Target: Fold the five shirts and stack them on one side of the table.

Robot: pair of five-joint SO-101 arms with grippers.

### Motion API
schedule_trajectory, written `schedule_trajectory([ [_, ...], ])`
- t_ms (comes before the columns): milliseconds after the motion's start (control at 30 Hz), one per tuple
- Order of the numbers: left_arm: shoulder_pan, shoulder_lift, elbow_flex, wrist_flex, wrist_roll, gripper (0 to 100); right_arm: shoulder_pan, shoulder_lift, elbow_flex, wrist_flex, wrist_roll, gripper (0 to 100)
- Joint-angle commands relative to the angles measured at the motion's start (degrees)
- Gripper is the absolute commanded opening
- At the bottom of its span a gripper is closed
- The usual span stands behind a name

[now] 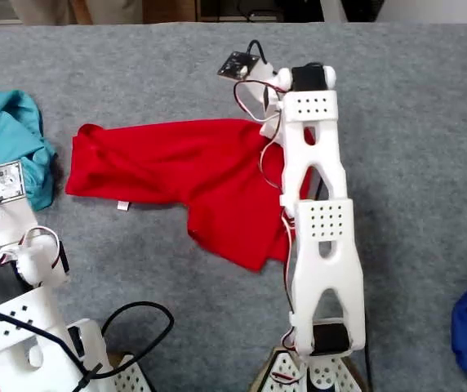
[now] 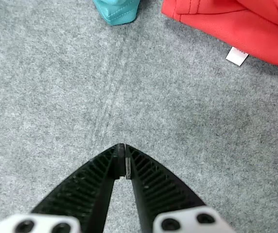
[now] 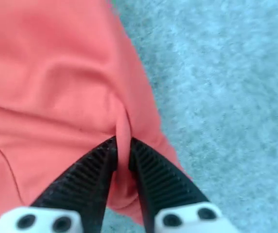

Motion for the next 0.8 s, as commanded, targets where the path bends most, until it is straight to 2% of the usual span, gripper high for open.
schedule_trajectory([
  [0, -0.26, -0.75, -0.18, -0.26, -0.26, 2, 0.92, -0.22, -5.14, -0.26, 0.53, 2.2],
  [633, -0.09, -0.66, -0.09, -0.26, -0.18, 2, 0.48, -0.04, -6.81, -9.58, 0.53, 1.9],
  [767, -0.09, -0.57, -0.09, -0.26, -0.18, 2, -0.31, 0.04, -6.64, -8.35, 0.53, 1.9],
])
